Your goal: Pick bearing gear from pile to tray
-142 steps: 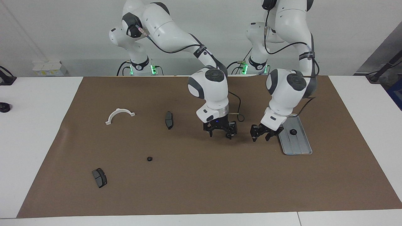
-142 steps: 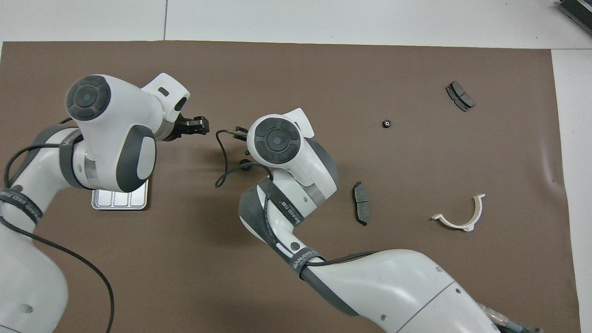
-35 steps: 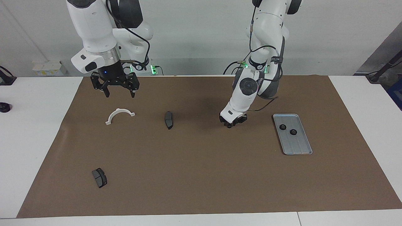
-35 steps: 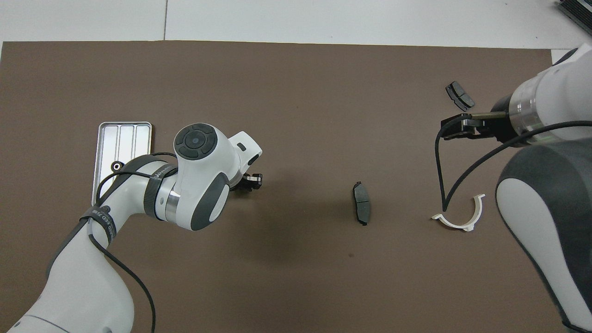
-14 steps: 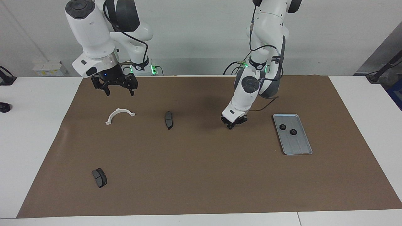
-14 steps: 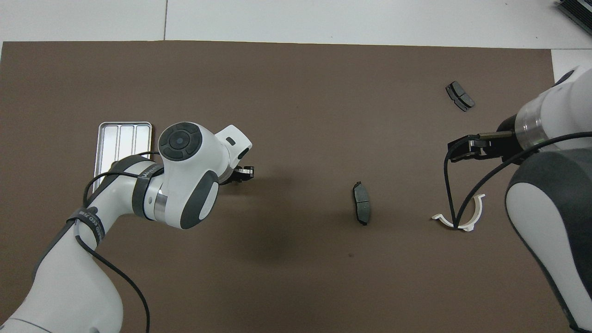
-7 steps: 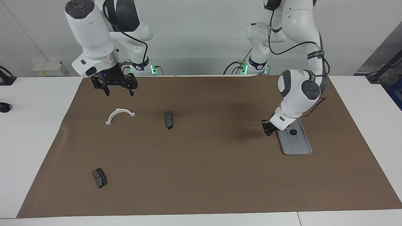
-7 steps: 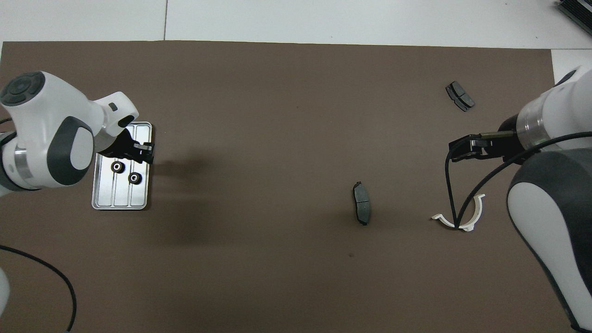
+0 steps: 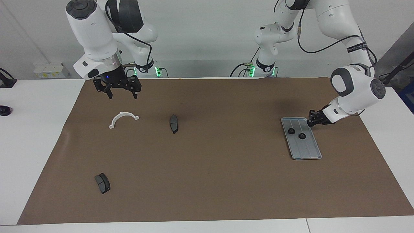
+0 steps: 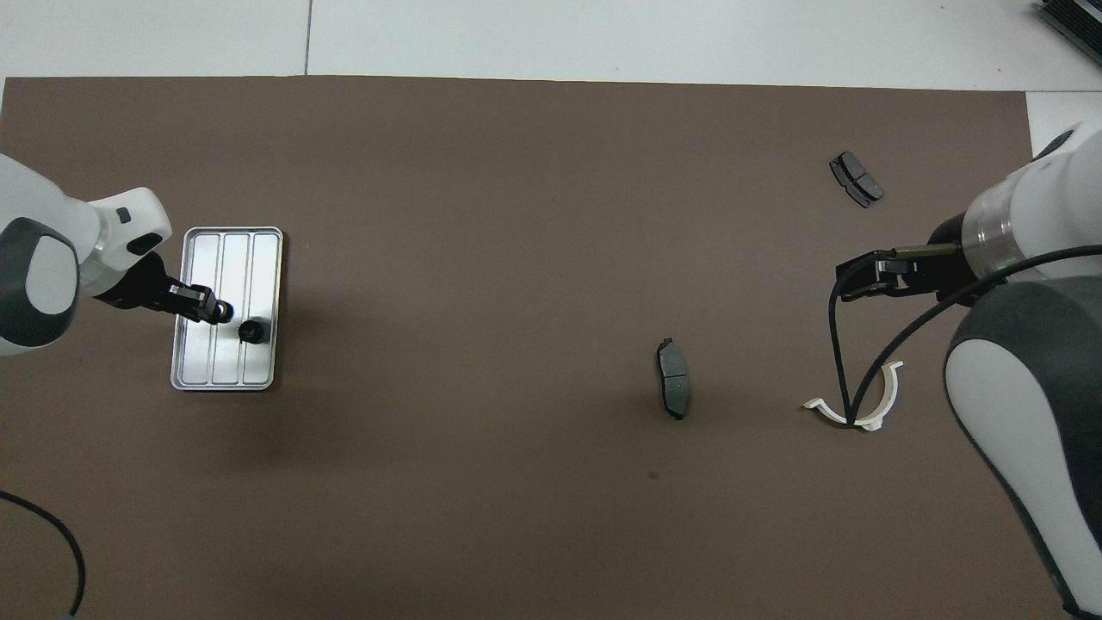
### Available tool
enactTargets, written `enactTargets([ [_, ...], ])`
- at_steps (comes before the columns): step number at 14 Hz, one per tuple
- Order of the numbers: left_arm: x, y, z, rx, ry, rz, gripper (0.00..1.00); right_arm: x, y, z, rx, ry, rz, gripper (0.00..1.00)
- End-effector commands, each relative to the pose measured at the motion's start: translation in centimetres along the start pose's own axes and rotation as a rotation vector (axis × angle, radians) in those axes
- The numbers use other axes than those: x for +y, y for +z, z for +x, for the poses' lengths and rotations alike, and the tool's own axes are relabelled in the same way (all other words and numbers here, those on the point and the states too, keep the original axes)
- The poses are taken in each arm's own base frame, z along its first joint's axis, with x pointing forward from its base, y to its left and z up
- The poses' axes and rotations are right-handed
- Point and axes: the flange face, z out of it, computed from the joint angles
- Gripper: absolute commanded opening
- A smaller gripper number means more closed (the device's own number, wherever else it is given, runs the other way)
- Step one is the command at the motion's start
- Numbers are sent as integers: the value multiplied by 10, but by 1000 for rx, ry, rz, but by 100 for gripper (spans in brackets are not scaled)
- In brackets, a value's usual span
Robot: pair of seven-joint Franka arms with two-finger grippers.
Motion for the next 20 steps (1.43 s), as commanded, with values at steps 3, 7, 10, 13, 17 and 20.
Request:
enactTargets([
  [3,17,14,-11,42,17,37,48,2,-1,-6,14,-9,16,100],
  [7,19,-30,3,75,1,57,98,2,-1,-6,14,-9,16,100],
  [10,41,-95,22,96,-90,68,100,3,-1,-6,14,-7,16,100],
  [13,57,-157,20,102,-193,82,100,3,-1,-7,8,-7,16,100],
  [17,95,-224,-8,93,-155,185,100,2,-3,-4,21,-6,18,100],
  [20,161,-229,5,83,-72,267,100,4,-12,0,27,-2,23,100],
])
